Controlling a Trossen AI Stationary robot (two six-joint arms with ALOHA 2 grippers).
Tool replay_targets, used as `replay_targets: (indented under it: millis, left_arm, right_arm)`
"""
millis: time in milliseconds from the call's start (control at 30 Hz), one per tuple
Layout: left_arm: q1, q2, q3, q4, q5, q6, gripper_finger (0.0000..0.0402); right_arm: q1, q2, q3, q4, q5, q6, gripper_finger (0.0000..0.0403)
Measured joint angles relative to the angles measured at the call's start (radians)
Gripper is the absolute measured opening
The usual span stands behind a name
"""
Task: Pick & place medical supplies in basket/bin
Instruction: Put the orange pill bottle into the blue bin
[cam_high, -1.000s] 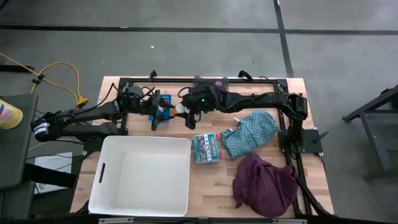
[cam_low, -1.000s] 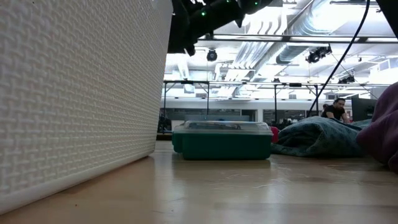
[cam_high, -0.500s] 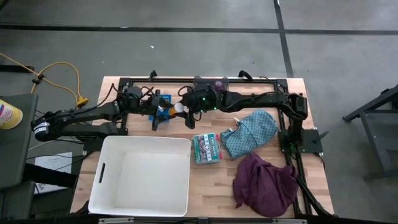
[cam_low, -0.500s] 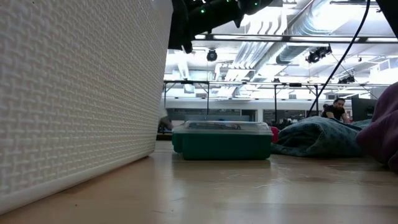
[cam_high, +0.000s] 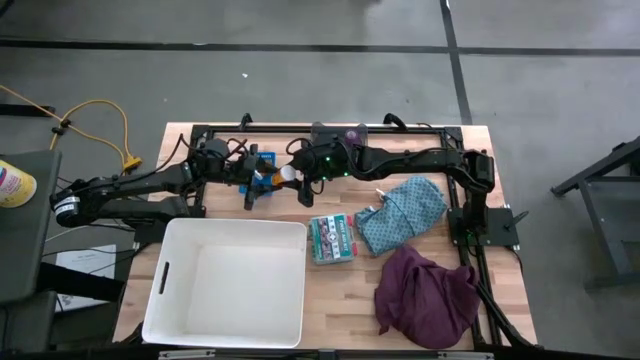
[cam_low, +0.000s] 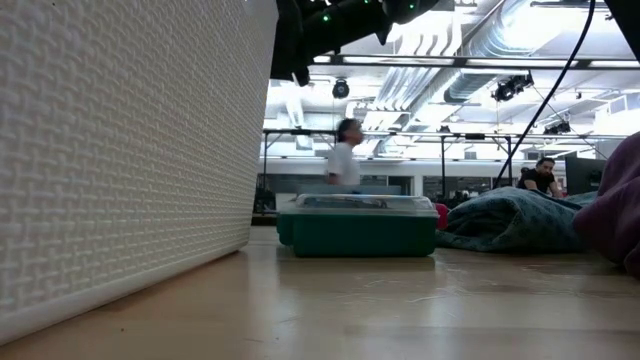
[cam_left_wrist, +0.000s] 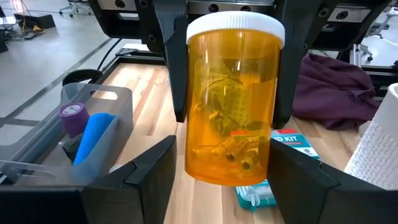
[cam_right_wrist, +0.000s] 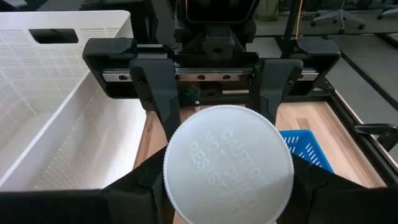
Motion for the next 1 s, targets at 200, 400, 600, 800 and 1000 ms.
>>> replay_targets:
  millis: [200,400,600,800,1000]
  left_arm:
    - [0.0,0.0,0.0,-0.002,0.003,-0.002,0.0182]
    - [0.0,0.0,0.0,-0.003,0.001,-0.002,0.0173]
    - [0.0,0.0,0.0,-0.003,0.001,-0.002,0.018]
    - [0.0,0.0,0.0,-0.003,-0.001,-0.002,0.0178]
    - [0.0,0.0,0.0,-0.005,0.0,-0.002,0.0177]
  right_arm:
    - [0.0,0.0,0.0,-0.001,0.001,0.0,0.0187]
    - [0.0,0.0,0.0,-0.002,0.0,0.0,0.0187]
    - [0.0,0.0,0.0,-0.004,-0.001,0.0,0.0191]
    - [0.002,0.0,0.0,-0.005,-0.001,-0.003,0.0213]
    - [0.002,0.0,0.0,-0.012,-0.03,-0.003,0.0235]
